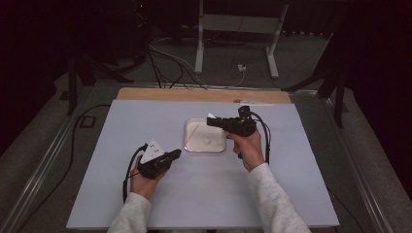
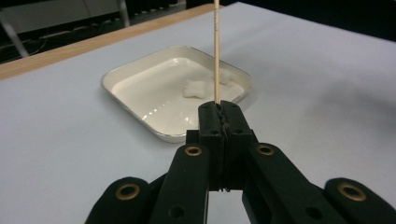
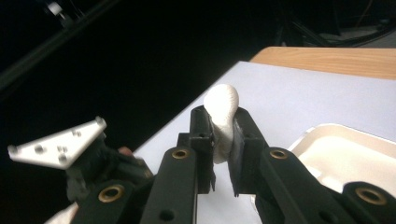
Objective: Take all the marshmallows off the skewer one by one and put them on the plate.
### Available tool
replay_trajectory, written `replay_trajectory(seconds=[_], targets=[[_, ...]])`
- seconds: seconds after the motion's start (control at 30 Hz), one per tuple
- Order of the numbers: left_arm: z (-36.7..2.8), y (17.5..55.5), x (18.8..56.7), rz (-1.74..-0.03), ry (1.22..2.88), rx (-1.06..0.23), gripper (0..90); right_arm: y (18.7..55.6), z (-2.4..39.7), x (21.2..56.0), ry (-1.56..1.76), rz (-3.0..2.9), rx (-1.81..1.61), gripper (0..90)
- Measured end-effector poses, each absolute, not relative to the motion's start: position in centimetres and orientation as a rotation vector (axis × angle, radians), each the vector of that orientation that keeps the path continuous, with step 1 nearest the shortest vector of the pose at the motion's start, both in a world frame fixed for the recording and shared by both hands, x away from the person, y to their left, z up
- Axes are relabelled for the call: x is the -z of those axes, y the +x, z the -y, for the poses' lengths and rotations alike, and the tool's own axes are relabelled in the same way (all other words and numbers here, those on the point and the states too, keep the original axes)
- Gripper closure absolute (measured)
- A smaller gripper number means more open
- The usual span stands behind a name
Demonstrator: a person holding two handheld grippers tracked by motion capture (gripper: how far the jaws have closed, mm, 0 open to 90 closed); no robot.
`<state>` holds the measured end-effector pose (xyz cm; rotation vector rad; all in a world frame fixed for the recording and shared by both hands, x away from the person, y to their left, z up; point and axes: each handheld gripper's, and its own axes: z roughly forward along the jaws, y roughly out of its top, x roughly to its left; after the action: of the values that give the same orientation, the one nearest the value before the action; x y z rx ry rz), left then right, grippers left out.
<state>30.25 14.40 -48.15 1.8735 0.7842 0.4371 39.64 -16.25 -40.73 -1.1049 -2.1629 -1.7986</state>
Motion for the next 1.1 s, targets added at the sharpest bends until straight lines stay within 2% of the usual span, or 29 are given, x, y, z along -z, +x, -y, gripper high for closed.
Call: replay_trajectory(seconds=[0.47,1.1], targets=[[-14.5,30.2,47.9,-0.807,1.839,-0.434,90.0,40.0,15.9,41.6,-1.175,2.321,1.721,78.0],[-14.3,30.4,47.9,-0.828,1.819,-0.423,89.9,41.1,15.3,45.9,-1.351,2.488,1.498,77.6]])
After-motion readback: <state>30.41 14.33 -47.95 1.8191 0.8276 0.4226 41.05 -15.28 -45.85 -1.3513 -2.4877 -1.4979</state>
